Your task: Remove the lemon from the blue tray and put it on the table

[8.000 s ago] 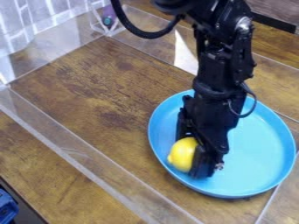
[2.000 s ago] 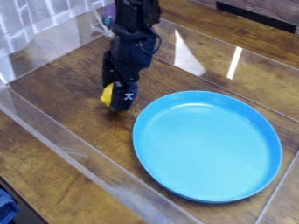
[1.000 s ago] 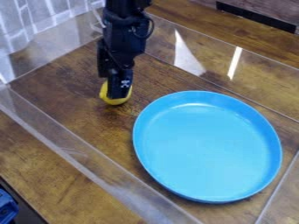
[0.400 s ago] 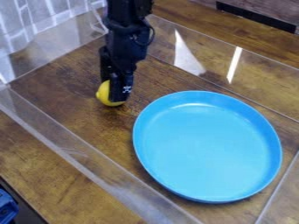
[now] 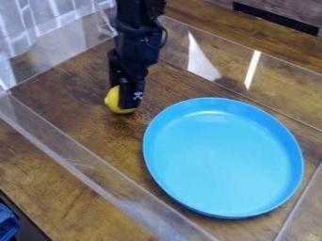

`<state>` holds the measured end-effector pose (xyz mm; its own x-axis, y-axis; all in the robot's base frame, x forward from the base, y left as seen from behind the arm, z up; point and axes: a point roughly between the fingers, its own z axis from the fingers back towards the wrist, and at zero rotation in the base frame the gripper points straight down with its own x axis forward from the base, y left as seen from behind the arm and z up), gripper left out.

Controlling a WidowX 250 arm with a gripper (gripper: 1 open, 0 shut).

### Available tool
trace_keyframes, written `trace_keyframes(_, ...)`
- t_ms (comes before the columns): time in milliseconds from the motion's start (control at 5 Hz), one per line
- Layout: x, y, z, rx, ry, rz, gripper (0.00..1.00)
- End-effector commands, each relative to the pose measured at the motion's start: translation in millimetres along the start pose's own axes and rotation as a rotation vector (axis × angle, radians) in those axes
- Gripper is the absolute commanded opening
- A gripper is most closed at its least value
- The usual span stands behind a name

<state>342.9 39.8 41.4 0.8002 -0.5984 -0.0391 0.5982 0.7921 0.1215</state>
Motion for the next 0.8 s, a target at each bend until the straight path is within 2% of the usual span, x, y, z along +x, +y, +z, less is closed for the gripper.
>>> trace_keyframes(0,7.9,3.6,8.0,0.028,-0.038,-0.006,0.00)
trace_keyframes(200,6.3,6.3,5.7,0.028,-0.039,-0.002,1.00)
trace_keyframes(600,1.0,10.5,18.3,0.046,-0.063,0.015,1.00)
